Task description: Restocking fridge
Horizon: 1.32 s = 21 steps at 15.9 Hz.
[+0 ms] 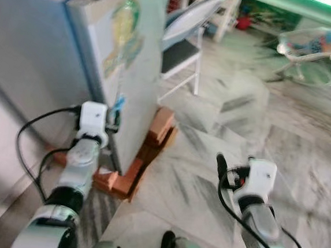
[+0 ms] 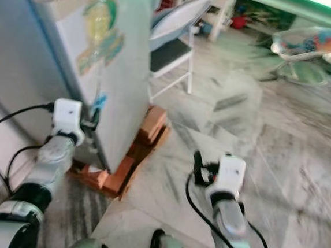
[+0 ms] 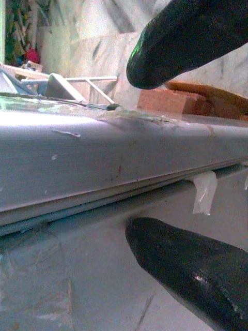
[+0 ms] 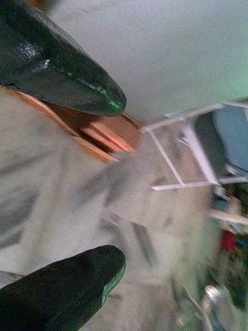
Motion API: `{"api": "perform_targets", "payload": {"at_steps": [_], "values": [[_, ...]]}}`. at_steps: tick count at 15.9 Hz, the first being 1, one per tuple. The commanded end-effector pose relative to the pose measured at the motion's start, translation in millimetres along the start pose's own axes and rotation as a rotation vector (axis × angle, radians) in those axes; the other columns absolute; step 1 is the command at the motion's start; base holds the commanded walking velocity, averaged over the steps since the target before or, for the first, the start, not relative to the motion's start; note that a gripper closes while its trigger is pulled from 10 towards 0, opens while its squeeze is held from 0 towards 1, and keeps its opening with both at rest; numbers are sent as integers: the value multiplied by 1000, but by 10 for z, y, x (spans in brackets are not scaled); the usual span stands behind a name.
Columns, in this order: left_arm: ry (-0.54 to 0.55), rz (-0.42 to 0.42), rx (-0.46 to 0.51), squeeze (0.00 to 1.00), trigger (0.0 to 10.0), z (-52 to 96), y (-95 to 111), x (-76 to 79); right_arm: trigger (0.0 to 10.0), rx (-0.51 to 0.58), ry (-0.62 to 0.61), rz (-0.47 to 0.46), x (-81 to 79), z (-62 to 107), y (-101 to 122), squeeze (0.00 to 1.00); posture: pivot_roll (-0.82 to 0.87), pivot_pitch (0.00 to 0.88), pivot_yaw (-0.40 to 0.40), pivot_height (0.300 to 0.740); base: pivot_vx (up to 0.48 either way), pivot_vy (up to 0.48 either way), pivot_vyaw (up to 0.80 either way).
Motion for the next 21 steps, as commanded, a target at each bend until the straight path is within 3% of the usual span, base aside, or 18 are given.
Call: {"api": "perform_targets", "payload": {"at_steps": [1,4,6,8,13,14,15,16,17,19,20,21], "values": [[-66,-31,42,0,10000,-78,150,178,10000,-54,17,-10,51,67,-97,0,40,157,-48,740,0,0,0],[-98,-51,78,0,10000,-149,294,220,10000,-167,134,-6,21,260,-308,0,35,158,-48,740,0,0,0],[-245,-47,168,0,10000,-133,540,560,10000,-204,123,33,176,335,-377,0,38,158,-50,740,0,0,0],[-336,-55,224,0,10000,-88,690,827,10000,-207,108,41,227,288,-366,0,43,152,-49,740,0,0,0],[-441,-3,244,0,10000,3,795,1139,10000,-207,141,43,140,243,-356,0,50,142,-53,740,0,0,0],[-496,50,239,0,10000,51,844,1320,10000,-226,149,44,137,261,-392,0,56,144,-54,740,0,0,0],[-630,60,292,0,10000,202,1009,1655,10000,-256,155,47,143,289,-450,0,60,142,-57,740,0,0,0],[-936,70,407,0,10000,689,1336,2351,10000,-298,174,45,133,322,-542,0,55,131,-56,740,0,0,0],[-1041,111,430,0,10000,892,1461,2616,10000,-314,190,46,109,323,-573,0,47,129,-54,740,0,0,0],[-1036,107,423,0,10000,875,1460,2685,10000,-314,202,27,69,309,-566,0,40,125,-48,740,0,0,0],[-947,97,398,0,10000,684,1412,2546,10000,-340,244,15,-2,368,-617,0,41,124,-44,740,0,0,0],[-910,109,386,0,10000,610,1407,2452,10000,-349,252,19,-15,392,-644,0,43,124,-44,740,0,0,0]]}}
Point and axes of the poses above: a point about 5 cm out from each wrist's last joint towards the gripper, its own z axis pointing back from the gripper into the wrist, its own y axis along the axis of the wrist's last joint, x = y × z, the point moved 5 cm from there along -z, pointing out of the wrist towards the gripper, and after that the axes turned 1 degree about -z, right-handed, at the moved point
